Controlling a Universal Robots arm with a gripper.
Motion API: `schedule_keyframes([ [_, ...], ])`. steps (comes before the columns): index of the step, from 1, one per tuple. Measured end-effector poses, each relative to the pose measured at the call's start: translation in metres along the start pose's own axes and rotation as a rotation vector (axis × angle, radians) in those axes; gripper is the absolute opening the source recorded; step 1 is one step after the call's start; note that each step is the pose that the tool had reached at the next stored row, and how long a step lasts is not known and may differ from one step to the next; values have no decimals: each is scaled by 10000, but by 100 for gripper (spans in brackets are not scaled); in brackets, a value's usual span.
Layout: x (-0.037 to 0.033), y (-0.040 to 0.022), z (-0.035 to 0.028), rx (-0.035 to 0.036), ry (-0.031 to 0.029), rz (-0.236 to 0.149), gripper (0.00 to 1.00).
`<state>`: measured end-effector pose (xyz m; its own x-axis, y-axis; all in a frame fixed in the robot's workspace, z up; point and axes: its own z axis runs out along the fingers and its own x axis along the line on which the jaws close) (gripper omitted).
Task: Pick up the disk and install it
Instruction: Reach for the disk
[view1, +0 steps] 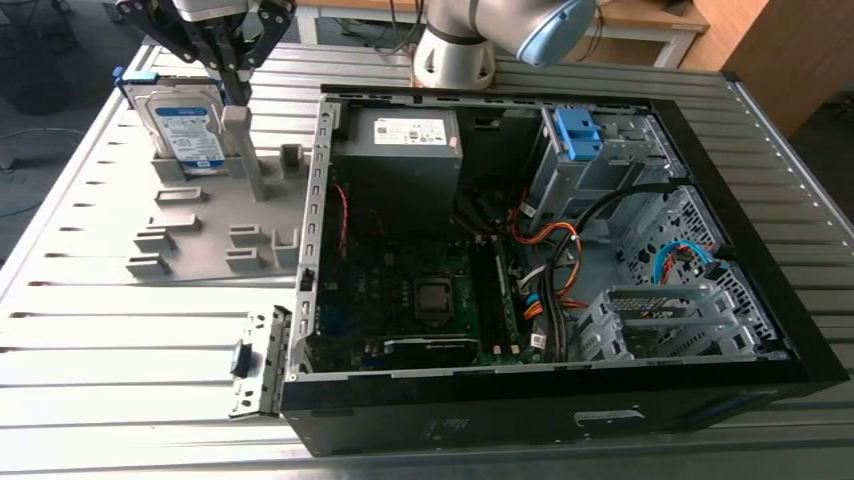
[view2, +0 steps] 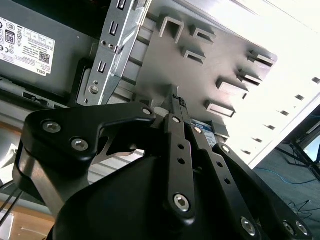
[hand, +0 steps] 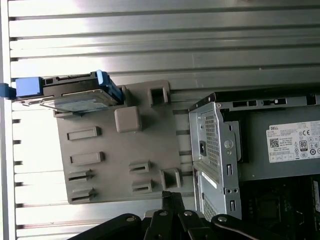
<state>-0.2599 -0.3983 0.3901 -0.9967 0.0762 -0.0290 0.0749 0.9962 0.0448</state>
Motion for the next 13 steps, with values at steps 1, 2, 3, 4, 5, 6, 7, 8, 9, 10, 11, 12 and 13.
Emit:
schedule_keyframes([
  [1,13,4,1,0,-1,0,11],
  [2,26,9,2,0,0,0,11],
  [3,40,16,3,1,0,0,11],
  [4,53,21,4,2,1,1,11],
  [5,66,26,5,2,1,0,11],
  [6,79,33,7,2,1,0,11],
  [7,91,40,8,2,1,0,11],
  [8,103,49,10,2,1,0,11],
  [9,113,59,11,2,1,-1,11],
  [10,124,70,14,2,1,-1,11],
  [11,139,81,17,2,-1,-1,11],
  [12,156,91,19,2,0,1,11],
  [13,174,102,21,3,1,1,11],
])
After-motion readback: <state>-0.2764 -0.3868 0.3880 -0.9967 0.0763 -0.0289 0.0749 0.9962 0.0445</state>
